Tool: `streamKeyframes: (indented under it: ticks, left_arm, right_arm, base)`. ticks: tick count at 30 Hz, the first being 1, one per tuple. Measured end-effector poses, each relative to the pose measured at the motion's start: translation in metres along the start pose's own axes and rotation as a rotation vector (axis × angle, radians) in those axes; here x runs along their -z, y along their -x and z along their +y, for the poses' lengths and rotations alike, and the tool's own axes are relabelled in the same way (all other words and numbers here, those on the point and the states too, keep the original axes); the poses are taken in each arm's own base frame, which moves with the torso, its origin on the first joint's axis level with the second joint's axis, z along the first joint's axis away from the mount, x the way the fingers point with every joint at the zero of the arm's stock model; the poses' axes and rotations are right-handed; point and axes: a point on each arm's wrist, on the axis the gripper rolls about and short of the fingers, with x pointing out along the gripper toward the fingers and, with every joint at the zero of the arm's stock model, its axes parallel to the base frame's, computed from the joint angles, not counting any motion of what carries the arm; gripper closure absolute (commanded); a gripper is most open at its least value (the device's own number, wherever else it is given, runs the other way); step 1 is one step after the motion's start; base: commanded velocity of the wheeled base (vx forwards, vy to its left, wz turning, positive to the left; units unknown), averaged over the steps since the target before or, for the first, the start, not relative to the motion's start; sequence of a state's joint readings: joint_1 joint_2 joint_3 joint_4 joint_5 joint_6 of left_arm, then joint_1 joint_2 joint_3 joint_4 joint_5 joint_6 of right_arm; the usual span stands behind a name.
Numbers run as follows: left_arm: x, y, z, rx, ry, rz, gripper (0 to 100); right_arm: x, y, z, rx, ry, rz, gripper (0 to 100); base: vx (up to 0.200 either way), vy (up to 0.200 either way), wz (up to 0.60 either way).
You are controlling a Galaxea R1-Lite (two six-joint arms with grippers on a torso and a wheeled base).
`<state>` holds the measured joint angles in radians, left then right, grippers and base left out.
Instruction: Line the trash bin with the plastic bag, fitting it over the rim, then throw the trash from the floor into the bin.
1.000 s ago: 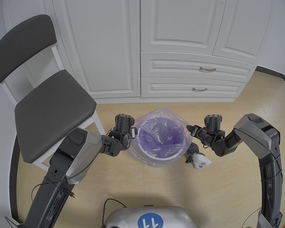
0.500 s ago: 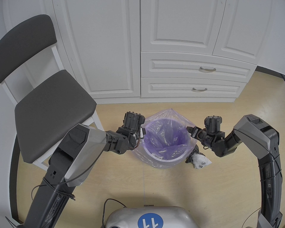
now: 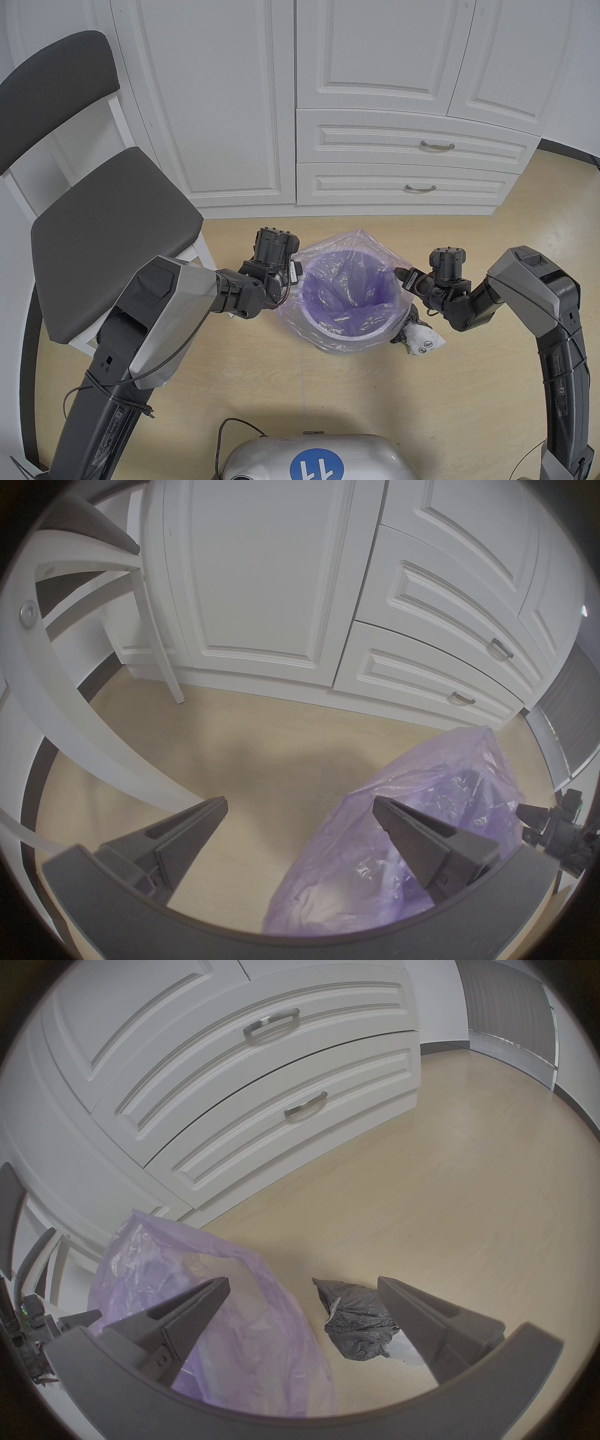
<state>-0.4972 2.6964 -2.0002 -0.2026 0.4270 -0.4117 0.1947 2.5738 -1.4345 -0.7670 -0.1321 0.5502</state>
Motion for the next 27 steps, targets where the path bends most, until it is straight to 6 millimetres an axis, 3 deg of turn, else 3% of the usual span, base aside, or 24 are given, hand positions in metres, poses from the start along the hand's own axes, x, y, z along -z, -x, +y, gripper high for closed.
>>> streamKeyframes:
  ticks: [15, 27]
  left_arm:
    - [0.0, -0.005, 0.004, 0.005, 0.013, -0.016, 0]
    - [0.012, -0.012, 0.008, -0.007, 0.007, 0.004, 0]
  right_arm:
    - [0.016, -0.018, -0.015, 0.027, -0.004, 0.011, 0]
    - [0.029, -0.027, -0.026, 0.072, 0.004, 0.058, 0]
  base:
    - [0.0, 0.0, 0.0]
    - [0.0, 0.0, 0.0]
